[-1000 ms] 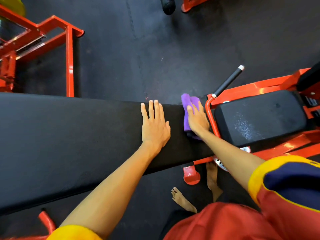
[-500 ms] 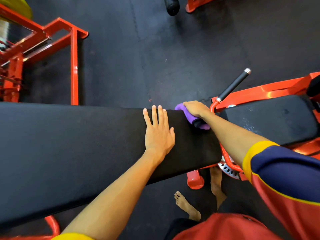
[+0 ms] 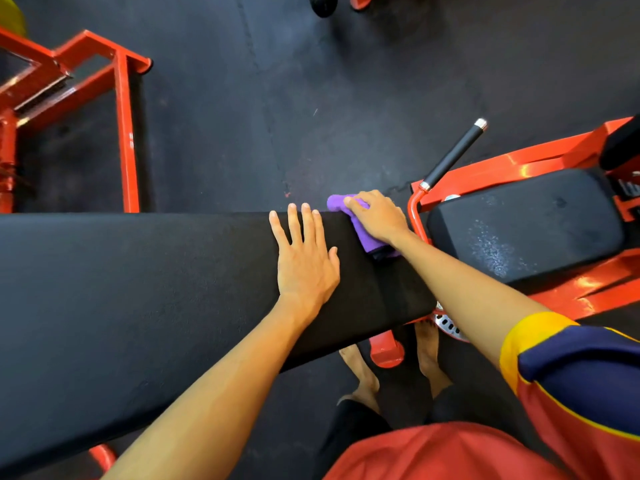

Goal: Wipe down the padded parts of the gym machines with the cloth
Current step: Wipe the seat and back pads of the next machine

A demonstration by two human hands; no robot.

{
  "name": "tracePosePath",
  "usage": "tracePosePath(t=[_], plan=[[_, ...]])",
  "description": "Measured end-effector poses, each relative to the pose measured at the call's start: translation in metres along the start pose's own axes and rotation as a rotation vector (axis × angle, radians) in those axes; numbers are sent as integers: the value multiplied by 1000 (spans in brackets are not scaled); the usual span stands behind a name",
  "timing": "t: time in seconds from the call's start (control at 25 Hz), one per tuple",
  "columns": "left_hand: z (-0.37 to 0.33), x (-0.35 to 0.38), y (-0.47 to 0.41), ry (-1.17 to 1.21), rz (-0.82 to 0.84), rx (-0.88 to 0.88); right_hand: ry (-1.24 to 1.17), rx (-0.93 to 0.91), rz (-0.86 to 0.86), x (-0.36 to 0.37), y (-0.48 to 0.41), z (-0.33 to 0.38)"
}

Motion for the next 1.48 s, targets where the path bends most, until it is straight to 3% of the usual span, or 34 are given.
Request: tracePosePath(t=[0.2, 0.36, 0.48, 0.6, 0.76, 0.84, 0.96, 1.08, 1.28, 1.36, 1.48], plan=[[-3, -1, -1, 5, 19, 17, -134, 343, -136, -11, 6, -74], [-25, 5, -7, 43, 48, 125, -116, 139, -219, 8, 45, -28], [-56, 8, -14, 123, 102, 182, -101, 65, -269, 24, 103, -31], [-78, 17, -13, 94, 125, 239, -85, 228, -242, 23, 111, -81], [-85, 25, -10, -7, 93, 243, -278, 543, -143, 8, 61, -124], [-87, 25, -12, -23, 89, 244, -259, 473, -142, 1, 35, -107], [-87, 25, -13, -28, 74, 239, -66, 140, -109, 9, 30, -58], [-88, 26, -12, -40, 76, 238, -25, -21, -125, 7, 38, -72], [-90, 27, -14, -43, 88, 235, -100, 263, 88, -9, -1, -122], [-90, 24, -13, -57, 85, 240, -207, 430, 21, -10, 10, -126], [-90, 26, -12, -58, 86, 240, -126, 398, -121, 4, 51, -110]])
Point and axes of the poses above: each hand's wrist, its own y-axis away from the middle knuckle, its own x-axis out of the palm, z = x × y, the point moved 7 cm from there along -y, towards the middle knuckle, and after that the axes turned 12 degrees about -x, right-handed, at the moved point
